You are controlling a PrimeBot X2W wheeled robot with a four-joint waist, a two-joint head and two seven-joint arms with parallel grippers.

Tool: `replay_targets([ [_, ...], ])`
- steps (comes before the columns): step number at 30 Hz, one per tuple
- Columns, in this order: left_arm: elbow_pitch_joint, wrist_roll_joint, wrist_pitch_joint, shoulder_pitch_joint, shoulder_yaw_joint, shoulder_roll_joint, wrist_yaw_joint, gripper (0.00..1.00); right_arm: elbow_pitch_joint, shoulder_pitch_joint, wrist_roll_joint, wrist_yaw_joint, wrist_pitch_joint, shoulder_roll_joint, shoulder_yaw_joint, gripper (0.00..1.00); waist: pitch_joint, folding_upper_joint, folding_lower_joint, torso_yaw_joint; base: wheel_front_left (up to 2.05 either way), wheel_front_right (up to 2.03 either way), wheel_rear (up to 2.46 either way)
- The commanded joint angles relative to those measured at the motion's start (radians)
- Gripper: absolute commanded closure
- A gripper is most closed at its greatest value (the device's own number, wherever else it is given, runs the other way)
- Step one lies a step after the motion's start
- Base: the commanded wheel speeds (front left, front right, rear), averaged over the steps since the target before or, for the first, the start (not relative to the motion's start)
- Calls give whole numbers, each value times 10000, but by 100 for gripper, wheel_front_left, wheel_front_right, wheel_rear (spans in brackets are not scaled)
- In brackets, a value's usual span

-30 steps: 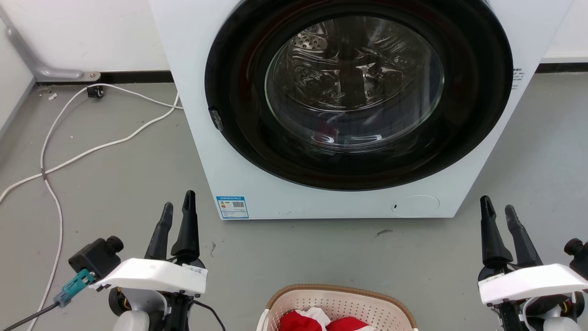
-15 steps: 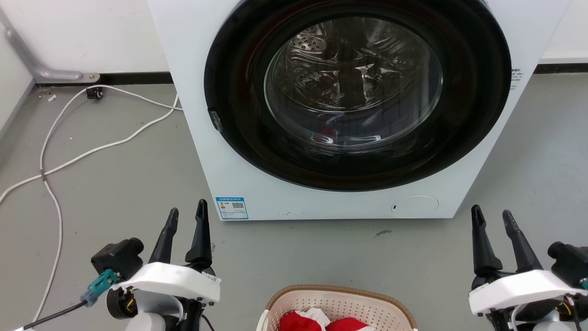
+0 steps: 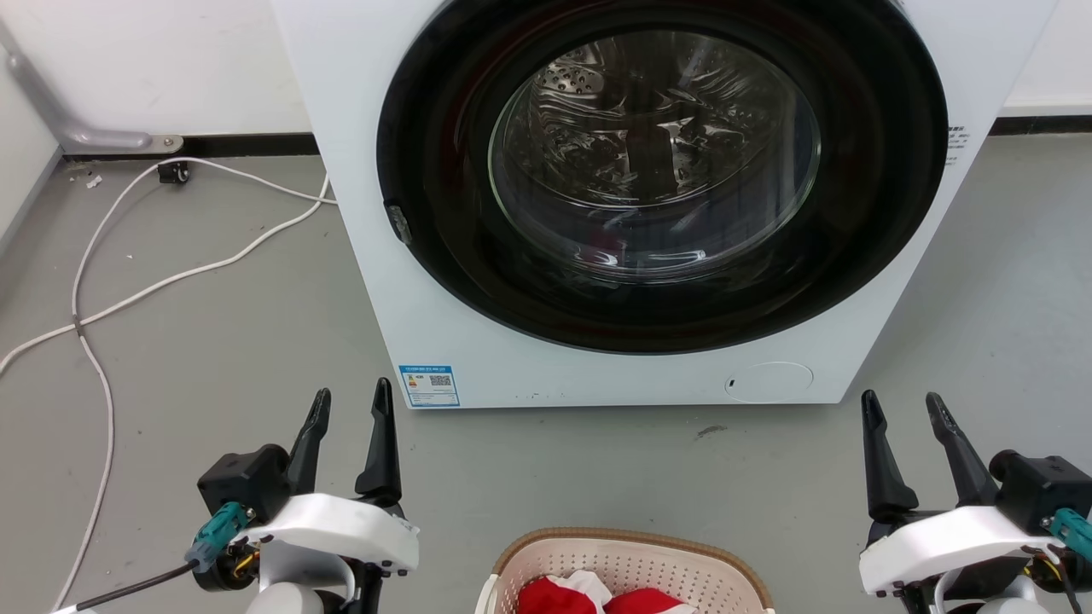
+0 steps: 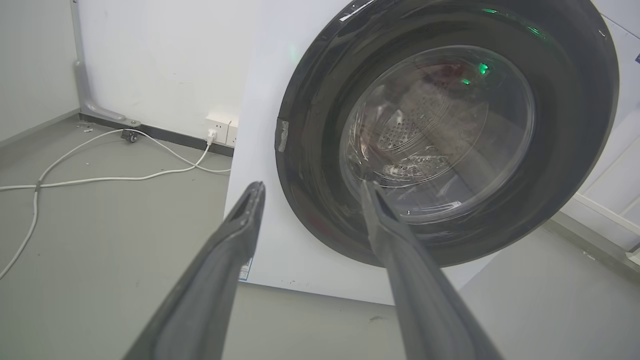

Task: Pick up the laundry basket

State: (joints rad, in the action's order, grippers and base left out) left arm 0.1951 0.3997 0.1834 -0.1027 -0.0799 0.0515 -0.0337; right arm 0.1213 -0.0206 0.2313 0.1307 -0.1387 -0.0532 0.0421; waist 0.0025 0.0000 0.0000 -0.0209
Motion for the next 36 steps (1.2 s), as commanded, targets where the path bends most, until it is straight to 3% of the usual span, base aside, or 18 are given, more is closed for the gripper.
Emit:
replay_targets([
  [1, -22, -291, 96, -162, -1, 4, 60, 0, -42, 18, -316, 0, -42, 26, -17, 0, 0, 0, 0, -5, 0, 0, 0],
  [36, 638, -2639, 768, -59, -243, -15, 447, 0, 160, 209, -2694, -1, -310, 47, -140, 0, -24, 0, 0, -67, 0, 0, 0],
])
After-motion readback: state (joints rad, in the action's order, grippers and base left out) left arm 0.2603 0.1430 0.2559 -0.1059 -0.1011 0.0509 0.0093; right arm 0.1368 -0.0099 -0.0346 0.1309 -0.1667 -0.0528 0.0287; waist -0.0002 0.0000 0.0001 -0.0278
